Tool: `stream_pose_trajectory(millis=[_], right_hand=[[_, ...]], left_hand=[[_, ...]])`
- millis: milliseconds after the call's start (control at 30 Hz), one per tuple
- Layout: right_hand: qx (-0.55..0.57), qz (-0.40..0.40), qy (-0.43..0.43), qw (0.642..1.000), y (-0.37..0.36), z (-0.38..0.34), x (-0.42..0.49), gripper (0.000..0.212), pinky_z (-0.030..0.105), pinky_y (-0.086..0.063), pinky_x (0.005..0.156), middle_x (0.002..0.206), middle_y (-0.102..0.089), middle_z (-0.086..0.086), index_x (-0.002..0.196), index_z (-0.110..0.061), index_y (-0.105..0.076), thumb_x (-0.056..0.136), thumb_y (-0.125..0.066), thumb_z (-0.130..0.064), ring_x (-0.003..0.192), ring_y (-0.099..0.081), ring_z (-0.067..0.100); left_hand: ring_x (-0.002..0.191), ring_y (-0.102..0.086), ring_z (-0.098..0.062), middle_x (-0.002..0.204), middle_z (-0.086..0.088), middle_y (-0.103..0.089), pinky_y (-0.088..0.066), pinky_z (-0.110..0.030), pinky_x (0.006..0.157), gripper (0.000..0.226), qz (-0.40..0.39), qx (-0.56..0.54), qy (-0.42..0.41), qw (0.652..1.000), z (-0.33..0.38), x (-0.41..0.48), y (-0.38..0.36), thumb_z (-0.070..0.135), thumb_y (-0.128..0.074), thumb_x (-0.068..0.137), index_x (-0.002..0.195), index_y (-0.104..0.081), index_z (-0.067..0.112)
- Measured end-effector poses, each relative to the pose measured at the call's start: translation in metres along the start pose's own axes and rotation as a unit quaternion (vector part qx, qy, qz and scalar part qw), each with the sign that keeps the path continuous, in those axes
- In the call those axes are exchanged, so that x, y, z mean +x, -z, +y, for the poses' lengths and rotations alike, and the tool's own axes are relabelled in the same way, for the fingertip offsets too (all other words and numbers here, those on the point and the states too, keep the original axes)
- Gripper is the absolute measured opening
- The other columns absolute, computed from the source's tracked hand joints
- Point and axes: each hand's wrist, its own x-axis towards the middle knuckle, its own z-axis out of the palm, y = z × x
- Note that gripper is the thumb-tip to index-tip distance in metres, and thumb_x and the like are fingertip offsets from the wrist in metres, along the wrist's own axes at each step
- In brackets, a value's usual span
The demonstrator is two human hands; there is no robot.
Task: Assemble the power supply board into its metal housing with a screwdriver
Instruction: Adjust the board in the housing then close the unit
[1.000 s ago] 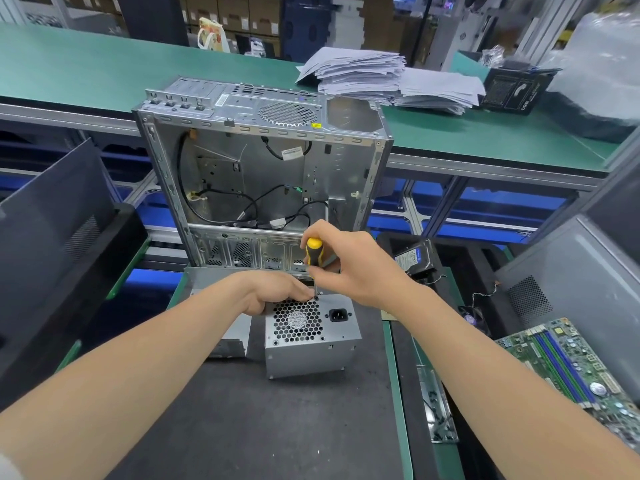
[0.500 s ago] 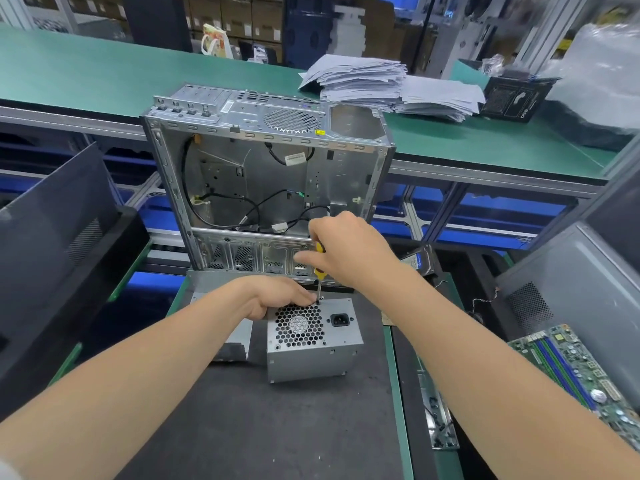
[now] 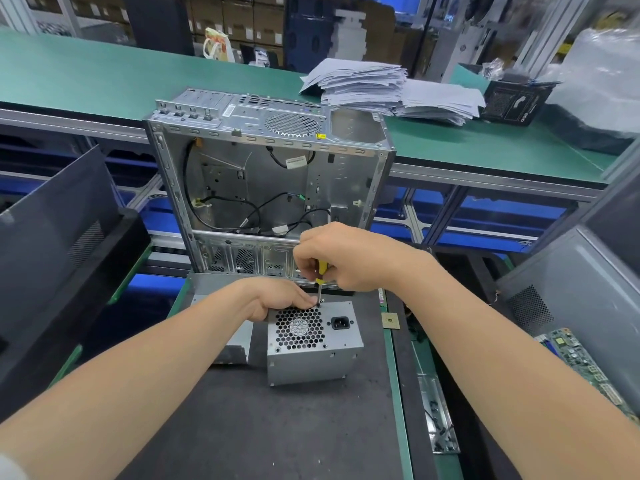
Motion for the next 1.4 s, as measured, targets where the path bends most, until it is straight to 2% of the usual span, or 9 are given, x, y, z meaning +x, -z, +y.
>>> stream_pose_trajectory(millis=[133,267,400,600,767,867,1033,1233,1400], right_hand=[[0.000,-0.024,-0.024,0.999,0.002,0.001,-0.001,0.025,0.025,-0.042,0.077,0.102,-0.054,-0.005,0.095,-0.025,-0.063,0.087,-0.062,-0.001,0.094,-0.049,0.014],[0.010,0.010,-0.109,0.994,0.001,0.006,-0.004,0.008,0.038,-0.053,0.075,0.091,-0.054,-0.008,0.097,-0.025,-0.058,0.097,-0.064,-0.020,0.096,-0.057,0.021],[-0.025,0.073,-0.165,0.983,-0.012,0.001,0.001,0.030,0.035,-0.041,0.059,0.083,-0.051,-0.002,0.098,-0.020,-0.055,0.103,-0.055,-0.050,0.084,-0.060,0.027],[0.022,0.026,-0.090,0.995,-0.003,0.002,-0.003,0.015,0.041,-0.054,0.074,0.089,-0.058,-0.010,0.094,-0.026,-0.054,0.100,-0.068,-0.026,0.090,-0.059,0.018],[-0.023,-0.012,-0.039,0.999,0.005,0.002,-0.004,0.035,0.041,-0.057,0.074,0.091,-0.062,-0.008,0.088,-0.028,-0.056,0.087,-0.067,0.005,0.089,-0.060,0.016],[-0.003,0.025,-0.102,0.994,0.000,0.003,-0.001,0.015,0.036,-0.046,0.060,0.082,-0.051,-0.010,0.090,-0.027,-0.055,0.098,-0.068,-0.026,0.091,-0.059,0.022],[-0.005,0.106,-0.217,0.970,-0.019,-0.003,0.008,0.037,0.036,-0.038,0.061,0.075,-0.044,-0.001,0.091,-0.018,-0.048,0.106,-0.049,-0.052,0.079,-0.057,0.029],[0.081,0.054,-0.084,0.992,-0.009,0.001,0.000,0.003,0.025,-0.041,0.068,0.098,-0.058,-0.004,0.103,-0.020,-0.055,0.102,-0.058,-0.019,0.087,-0.055,0.012],[-0.039,0.111,-0.191,0.974,-0.023,-0.006,0.004,0.035,0.035,-0.036,0.060,0.073,-0.043,-0.002,0.098,-0.016,-0.053,0.106,-0.051,-0.050,0.077,-0.058,0.031]], left_hand=[[0.153,-0.022,-0.021,0.164,0.001,-0.034,-0.026,-0.041,0.118,0.031,0.000,0.008,-0.006,1.000,-0.002,0.004,0.001,0.032,-0.067,0.099,0.130,-0.065,0.029],[0.150,-0.026,-0.018,0.164,0.003,-0.034,-0.032,-0.034,0.103,0.041,-0.009,0.006,-0.002,1.000,-0.003,0.005,0.002,0.033,-0.065,0.100,0.140,-0.059,0.026],[0.155,-0.017,-0.021,0.167,0.005,-0.028,-0.016,-0.046,0.125,0.046,-0.013,0.022,0.002,1.000,-0.005,0.009,0.004,0.033,-0.063,0.101,0.145,-0.054,0.026],[0.155,-0.018,-0.021,0.166,0.004,-0.030,-0.014,-0.051,0.126,0.040,-0.012,0.028,0.005,1.000,-0.007,0.012,0.005,0.033,-0.064,0.100,0.140,-0.059,0.029],[0.155,-0.019,-0.022,0.166,0.002,-0.032,-0.012,-0.055,0.126,0.043,-0.012,0.030,0.007,0.999,-0.007,0.013,0.004,0.035,-0.066,0.099,0.141,-0.059,0.027],[0.154,-0.019,-0.021,0.165,0.003,-0.033,-0.014,-0.052,0.127,0.040,-0.009,0.025,0.007,1.000,-0.006,0.012,0.005,0.032,-0.064,0.100,0.139,-0.060,0.027],[0.156,-0.017,-0.020,0.165,0.007,-0.031,-0.014,-0.049,0.127,0.041,-0.015,0.031,0.004,0.999,-0.005,0.011,0.004,0.029,-0.061,0.103,0.144,-0.056,0.026],[0.154,-0.020,-0.020,0.164,0.008,-0.034,-0.022,-0.043,0.121,0.036,-0.010,0.029,0.000,1.000,-0.005,0.011,0.003,0.027,-0.061,0.103,0.138,-0.060,0.027],[0.156,-0.015,-0.021,0.166,0.006,-0.029,-0.017,-0.041,0.122,0.038,-0.009,0.031,-0.002,0.999,-0.006,0.011,0.004,0.026,-0.060,0.103,0.141,-0.058,0.027]])
